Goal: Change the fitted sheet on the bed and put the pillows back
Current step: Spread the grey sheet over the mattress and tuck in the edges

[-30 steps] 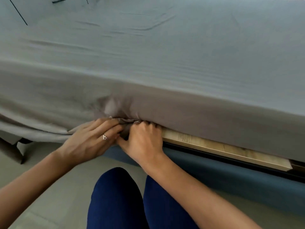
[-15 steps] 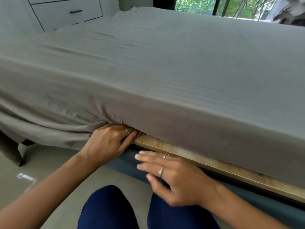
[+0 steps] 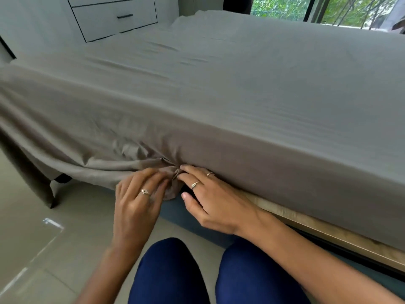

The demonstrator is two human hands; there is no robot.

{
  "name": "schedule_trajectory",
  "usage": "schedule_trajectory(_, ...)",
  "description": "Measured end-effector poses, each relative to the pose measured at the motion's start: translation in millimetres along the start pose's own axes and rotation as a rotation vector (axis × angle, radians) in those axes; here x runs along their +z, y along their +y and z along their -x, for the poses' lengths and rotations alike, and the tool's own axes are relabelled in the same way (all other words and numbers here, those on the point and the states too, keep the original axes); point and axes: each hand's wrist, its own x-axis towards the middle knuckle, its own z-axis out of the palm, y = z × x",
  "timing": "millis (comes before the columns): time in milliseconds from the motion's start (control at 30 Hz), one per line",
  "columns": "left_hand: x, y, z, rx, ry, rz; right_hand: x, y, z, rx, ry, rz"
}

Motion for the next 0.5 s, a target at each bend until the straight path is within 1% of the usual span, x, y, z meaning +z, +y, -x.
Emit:
schedule_trajectory(67, 0.5, 3.2, 16.4, -0.041, 0.022, -0.012, -2.6, -13.4, -7.9, 0.033, -0.038, 0.066)
schedule_trajectory(133, 3.1, 5.0, 24.9, -0.077, -0.013, 0.037, 0.5, -27.8, -16.1, 0.087, -0.066, 0.164)
schedule_trajectory(200, 5.2, -0.8, 24.7, -0.172, -0.039, 0.07, 10.5, -38.4, -29.7, 0.172, -0.123, 0.247)
schedule_trajectory(267, 3.3, -7.6, 21.6, -0.286, -0.05, 0.09, 19.8, -45.4, -45.5, 0.296, -0.16, 0.254)
schedule_trajectory(333, -1.2, -12.2, 16.5, -0.378, -0.04, 0.097, 22.8, -51.5, -61.4, 0.423, -0.159, 0.206)
schedule_trajectory(400, -5.3, -16.6, 9.6, -0.434, -0.054, 0.106, 24.9, -58.9, -73.0, 0.463, -0.109, 0.227)
schedule_trajectory(433, -6.4, -19.5, 4.7, -0.452, -0.083, 0.129, 26.2, -61.2, -76.1, 0.456, -0.053, 0.239)
schedule_trajectory(500, -7.1, -26.9, -4.8, -0.427, -0.148, 0.162, 29.1, -59.8, -78.0, 0.421, 0.061, 0.197)
